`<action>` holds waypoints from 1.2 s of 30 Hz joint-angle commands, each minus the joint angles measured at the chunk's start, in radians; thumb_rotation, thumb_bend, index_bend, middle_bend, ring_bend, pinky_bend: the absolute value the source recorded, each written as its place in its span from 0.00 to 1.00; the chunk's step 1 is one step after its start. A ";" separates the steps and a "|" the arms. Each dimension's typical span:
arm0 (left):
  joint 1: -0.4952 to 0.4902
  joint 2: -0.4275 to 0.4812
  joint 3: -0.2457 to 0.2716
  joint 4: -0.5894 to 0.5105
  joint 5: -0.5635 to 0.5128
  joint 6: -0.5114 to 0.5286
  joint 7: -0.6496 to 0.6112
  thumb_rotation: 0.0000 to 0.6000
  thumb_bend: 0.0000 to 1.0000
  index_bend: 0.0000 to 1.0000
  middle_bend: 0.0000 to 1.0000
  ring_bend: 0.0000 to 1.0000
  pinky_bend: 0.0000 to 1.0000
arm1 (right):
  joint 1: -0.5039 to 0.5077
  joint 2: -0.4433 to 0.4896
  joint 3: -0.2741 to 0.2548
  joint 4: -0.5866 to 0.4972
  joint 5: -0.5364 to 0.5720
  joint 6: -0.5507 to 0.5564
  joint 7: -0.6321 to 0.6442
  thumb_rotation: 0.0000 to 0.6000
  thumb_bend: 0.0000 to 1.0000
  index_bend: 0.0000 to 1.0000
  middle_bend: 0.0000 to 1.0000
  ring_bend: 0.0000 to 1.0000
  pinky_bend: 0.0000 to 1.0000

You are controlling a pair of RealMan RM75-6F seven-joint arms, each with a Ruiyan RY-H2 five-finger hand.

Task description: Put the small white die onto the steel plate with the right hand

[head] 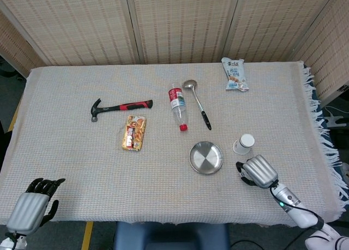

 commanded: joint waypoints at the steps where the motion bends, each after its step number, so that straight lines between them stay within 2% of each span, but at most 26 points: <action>1: 0.001 0.000 0.000 0.000 0.002 0.002 0.000 1.00 0.52 0.19 0.28 0.22 0.19 | 0.037 -0.009 0.036 -0.013 0.028 -0.045 -0.014 1.00 0.23 0.62 0.90 0.73 0.97; 5: 0.000 0.001 0.000 0.000 -0.003 -0.001 -0.003 1.00 0.52 0.19 0.28 0.22 0.19 | 0.083 -0.047 0.070 0.015 0.060 -0.107 -0.009 1.00 0.23 0.62 0.90 0.73 0.97; 10: 0.002 0.003 -0.001 -0.001 0.001 0.007 -0.009 1.00 0.52 0.19 0.28 0.22 0.19 | 0.124 -0.104 0.089 0.074 0.077 -0.152 0.026 1.00 0.23 0.61 0.90 0.73 0.97; 14: 0.003 0.005 -0.001 0.000 0.002 0.009 -0.014 1.00 0.52 0.19 0.28 0.22 0.19 | 0.140 -0.145 0.094 0.118 0.066 -0.133 0.070 1.00 0.22 0.58 0.90 0.72 0.96; 19: 0.003 0.006 -0.001 0.000 0.004 0.010 -0.018 1.00 0.52 0.19 0.28 0.22 0.19 | 0.144 -0.170 0.087 0.150 0.028 -0.064 0.126 1.00 0.15 0.54 0.89 0.64 0.93; 20: 0.003 0.007 -0.001 -0.001 0.005 0.011 -0.018 1.00 0.52 0.19 0.28 0.22 0.19 | 0.143 -0.172 0.085 0.153 0.021 -0.051 0.133 1.00 0.14 0.53 0.87 0.63 0.91; 25: 0.004 0.009 -0.001 -0.002 0.007 0.015 -0.021 1.00 0.52 0.19 0.28 0.22 0.19 | 0.139 -0.154 0.072 0.136 0.010 -0.024 0.138 1.00 0.11 0.45 0.64 0.53 0.84; 30: 0.003 0.008 0.000 -0.003 0.007 0.011 -0.018 1.00 0.52 0.19 0.28 0.22 0.19 | 0.137 -0.124 0.067 0.096 0.031 -0.047 0.106 1.00 0.09 0.38 0.45 0.36 0.72; 36: 0.004 0.008 0.000 -0.003 0.006 0.012 -0.020 1.00 0.52 0.19 0.28 0.22 0.19 | 0.095 -0.166 0.132 0.146 0.073 0.077 0.016 1.00 0.09 0.36 0.42 0.30 0.65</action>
